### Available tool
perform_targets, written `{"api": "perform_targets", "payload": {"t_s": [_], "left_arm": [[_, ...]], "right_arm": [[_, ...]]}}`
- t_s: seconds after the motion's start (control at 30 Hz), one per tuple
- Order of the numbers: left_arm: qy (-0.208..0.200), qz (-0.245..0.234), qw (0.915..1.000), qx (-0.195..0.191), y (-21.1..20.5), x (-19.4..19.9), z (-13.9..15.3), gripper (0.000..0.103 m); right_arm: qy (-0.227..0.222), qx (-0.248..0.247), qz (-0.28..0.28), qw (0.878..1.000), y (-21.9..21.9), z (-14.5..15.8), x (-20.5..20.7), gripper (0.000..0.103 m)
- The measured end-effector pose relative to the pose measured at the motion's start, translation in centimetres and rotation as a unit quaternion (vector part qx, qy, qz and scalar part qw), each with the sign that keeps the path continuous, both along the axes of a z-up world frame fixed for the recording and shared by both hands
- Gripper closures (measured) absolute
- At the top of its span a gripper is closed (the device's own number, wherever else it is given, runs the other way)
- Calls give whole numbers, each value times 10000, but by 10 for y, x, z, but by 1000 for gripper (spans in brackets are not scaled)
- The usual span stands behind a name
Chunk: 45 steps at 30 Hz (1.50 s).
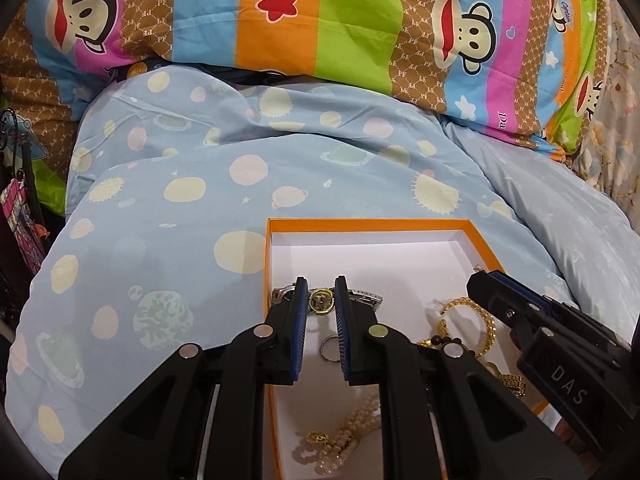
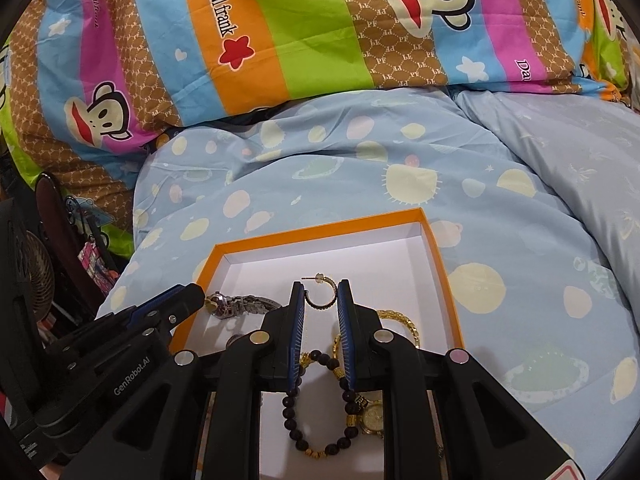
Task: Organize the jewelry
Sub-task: 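Carry both earrings into the orange box and open both grippers, then withdraw both open grippers from the box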
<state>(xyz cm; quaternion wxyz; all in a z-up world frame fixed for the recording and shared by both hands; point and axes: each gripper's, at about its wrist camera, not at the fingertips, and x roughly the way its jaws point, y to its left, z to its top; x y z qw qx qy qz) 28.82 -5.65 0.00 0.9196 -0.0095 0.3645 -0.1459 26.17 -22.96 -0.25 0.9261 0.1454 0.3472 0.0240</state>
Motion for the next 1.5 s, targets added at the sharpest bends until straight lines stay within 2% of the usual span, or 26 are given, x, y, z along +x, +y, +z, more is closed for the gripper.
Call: {"api": "perform_targets", "payload": {"t_s": [0.7,0.8,0.87,1.0,1.2,1.33,1.5], "left_arm": [[12,-29,10000,48,-6,7,-14,89],[10,-10,10000,68,-6,7,-15,81],[20,18,10000,60,-5,7,-15,72],[-58,42,9999,76,-5,5,-14,71],[-278,-5,9996,-105,5,-12,-1,71],[-462,93,9985,-271,19,-35,9,71],[-377,187,9982,-425,38,-71,4,71]], "right_arm": [[58,-147,17,9999,5,-17,8,84],[39,-117,-24,9999,3,-17,7,76],[17,-91,-50,9999,1,-17,6,73],[-118,-45,-81,9999,-2,-14,2,72],[-431,-168,-92,9989,0,5,-32,72],[-565,-122,-190,9981,-3,9,-82,72],[-324,38,-100,9994,4,-5,-129,72]]}}
